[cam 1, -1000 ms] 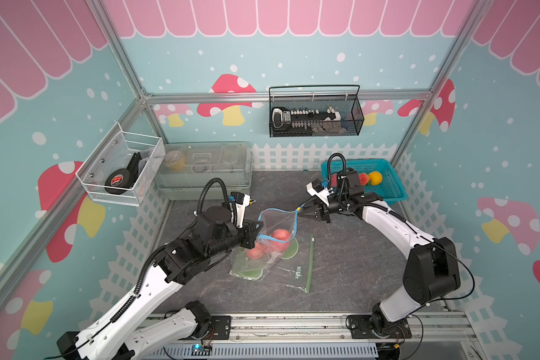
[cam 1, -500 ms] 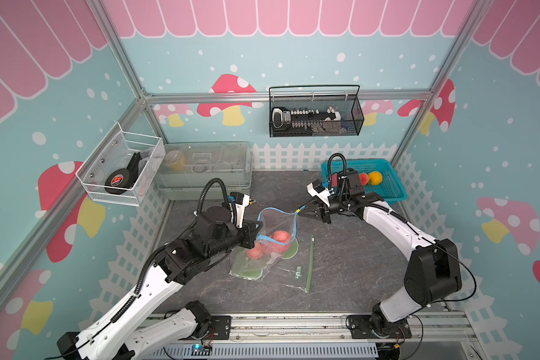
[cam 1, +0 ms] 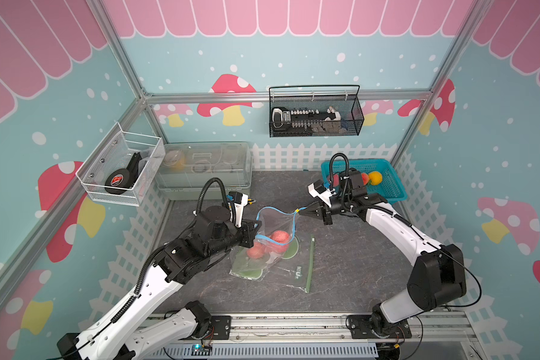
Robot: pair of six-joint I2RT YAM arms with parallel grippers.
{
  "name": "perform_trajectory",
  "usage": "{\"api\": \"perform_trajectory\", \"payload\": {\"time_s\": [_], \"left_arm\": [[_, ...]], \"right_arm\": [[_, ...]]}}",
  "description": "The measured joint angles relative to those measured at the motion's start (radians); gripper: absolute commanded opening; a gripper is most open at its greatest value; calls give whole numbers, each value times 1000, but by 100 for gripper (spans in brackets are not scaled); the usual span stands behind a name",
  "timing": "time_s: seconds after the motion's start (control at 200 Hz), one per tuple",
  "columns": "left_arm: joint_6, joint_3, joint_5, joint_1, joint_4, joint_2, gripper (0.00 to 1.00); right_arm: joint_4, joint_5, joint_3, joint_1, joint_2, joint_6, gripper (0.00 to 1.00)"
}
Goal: Place the peach in a zip-top bag and seal the zipper
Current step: Zip the zipper on the zipper food storage bag.
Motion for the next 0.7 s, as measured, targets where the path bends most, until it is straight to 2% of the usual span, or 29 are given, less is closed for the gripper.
{"api": "perform_trajectory", "payload": {"time_s": [0.125, 0.285, 0.5, 0.7], "left_arm": [[39, 46, -16, 13, -31, 17, 36], [106, 193, -26, 27, -56, 90, 45], [229, 414, -16, 28, -89, 239, 50], [359, 532, 46, 28, -145, 360, 50]], "right_arm": [[1, 78, -25, 0, -83, 45, 0], [0, 172, -50, 0, -185, 111, 0], [-20, 261, -67, 0, -263, 179, 0], [-45, 311, -74, 0, -272, 217, 0]]}}
